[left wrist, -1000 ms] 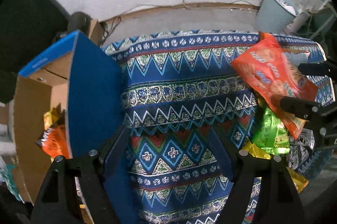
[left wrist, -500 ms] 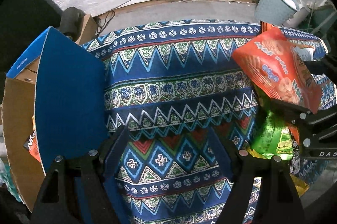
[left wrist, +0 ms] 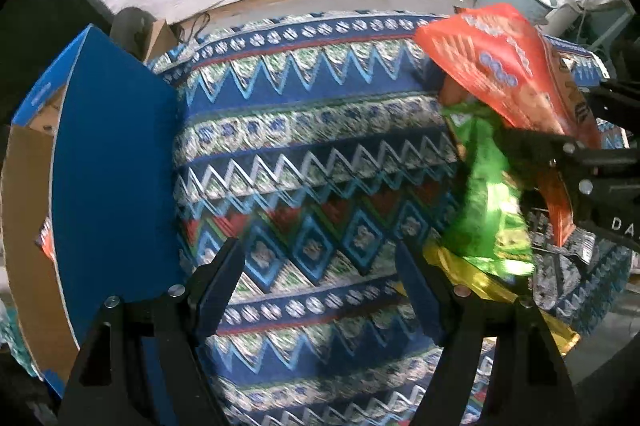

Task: Organize snacks
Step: 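Grasp the long gold bar with the left tool while the right tool grasps the red cookie bag, then lift both held snacks and carry them over the box, then lower both snacks into the box and open both tools, then move both tools back over the remaining snack pile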

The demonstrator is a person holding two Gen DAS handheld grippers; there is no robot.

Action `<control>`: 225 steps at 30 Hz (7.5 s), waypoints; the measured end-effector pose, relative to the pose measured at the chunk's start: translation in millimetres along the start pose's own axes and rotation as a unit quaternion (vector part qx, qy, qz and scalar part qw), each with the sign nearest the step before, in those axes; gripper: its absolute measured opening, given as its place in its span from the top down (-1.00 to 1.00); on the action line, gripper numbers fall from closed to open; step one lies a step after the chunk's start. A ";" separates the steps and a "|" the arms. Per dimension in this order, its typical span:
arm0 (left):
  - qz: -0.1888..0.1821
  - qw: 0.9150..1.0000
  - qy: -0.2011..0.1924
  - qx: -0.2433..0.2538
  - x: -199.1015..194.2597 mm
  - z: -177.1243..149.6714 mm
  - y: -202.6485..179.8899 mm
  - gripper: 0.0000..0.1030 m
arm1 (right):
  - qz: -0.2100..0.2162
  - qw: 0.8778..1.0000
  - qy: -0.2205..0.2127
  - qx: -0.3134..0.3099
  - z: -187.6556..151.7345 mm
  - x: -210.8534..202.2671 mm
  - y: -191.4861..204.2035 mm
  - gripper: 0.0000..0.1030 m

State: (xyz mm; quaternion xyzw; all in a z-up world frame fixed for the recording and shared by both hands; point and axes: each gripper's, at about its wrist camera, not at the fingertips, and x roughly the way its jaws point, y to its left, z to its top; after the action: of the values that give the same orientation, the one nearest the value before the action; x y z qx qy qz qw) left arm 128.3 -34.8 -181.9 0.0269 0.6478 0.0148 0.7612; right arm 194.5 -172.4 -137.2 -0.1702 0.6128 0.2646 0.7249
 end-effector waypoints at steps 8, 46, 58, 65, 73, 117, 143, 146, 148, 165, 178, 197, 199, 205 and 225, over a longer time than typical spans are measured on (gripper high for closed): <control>-0.078 0.992 0.039 -0.091 -0.6 -28.6 -13.5 -0.53 | -0.001 0.999 -0.040 0.026 -15.6 -35.3 -8.4 0.11; -0.158 0.975 0.071 -0.141 28.9 -76.1 -78.2 0.28 | -0.007 0.994 -0.066 0.088 -88.2 -74.8 -47.9 0.10; -0.128 0.988 0.004 -0.082 -8.6 -83.0 -40.9 0.45 | -0.013 0.993 -0.085 0.075 -79.3 -83.8 -29.5 0.10; -0.101 0.992 -0.031 -0.063 -27.0 -79.1 -28.3 0.45 | -0.015 0.993 -0.091 0.068 -73.2 -88.6 -17.9 0.10; -0.070 0.993 -0.081 -0.045 -54.1 -70.4 -15.5 0.45 | -0.013 0.993 -0.100 0.062 -65.6 -95.5 -6.6 0.10; 0.011 0.964 -0.248 -0.093 -173.3 -80.1 128.3 0.45 | 0.052 0.987 -0.144 -0.043 32.3 -125.0 144.4 0.10; 0.037 0.959 -0.210 -0.187 -127.6 -99.4 244.7 0.45 | 0.083 0.987 -0.092 -0.099 104.1 -67.6 261.0 0.10; 0.040 0.959 -0.205 -0.192 -121.2 -99.5 251.3 0.45 | 0.090 0.987 -0.085 -0.098 110.7 -59.7 270.9 0.10; 0.033 0.959 -0.199 -0.199 -116.6 -99.5 256.5 0.45 | 0.091 0.988 -0.080 -0.098 115.1 -53.2 276.4 0.10; 0.031 0.959 -0.188 -0.211 -113.1 -98.0 264.7 -0.03 | 0.101 0.988 -0.078 -0.085 122.2 -54.1 280.5 -0.38; 0.023 0.968 -0.177 -0.175 -117.7 -92.5 227.3 -0.36 | 0.069 0.991 -0.086 -0.079 100.1 -69.7 241.0 -0.44; 0.001 0.985 -0.152 -0.080 -116.9 -64.9 126.7 -0.50 | 0.036 0.993 -0.105 -0.026 35.7 -102.0 134.3 -0.45; 0.000 0.987 -0.149 -0.066 -115.5 -61.6 113.3 -0.50 | 0.033 0.993 -0.109 -0.015 28.2 -106.8 120.5 -0.45; -0.002 0.991 -0.135 -0.023 -107.8 -50.7 72.0 -0.50 | 0.012 0.993 -0.111 0.024 0.9 -112.9 71.6 -0.51; -0.023 0.996 -0.081 0.035 -72.8 -24.5 -20.7 -0.55 | -0.013 0.989 -0.083 0.123 -69.0 -96.6 -38.5 -0.52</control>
State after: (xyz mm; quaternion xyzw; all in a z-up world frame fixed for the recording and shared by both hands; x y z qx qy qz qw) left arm 92.1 -59.1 -115.4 0.0395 0.5845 -0.0271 0.8100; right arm 151.6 -259.6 -58.8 -0.0654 0.5761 0.1914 0.7920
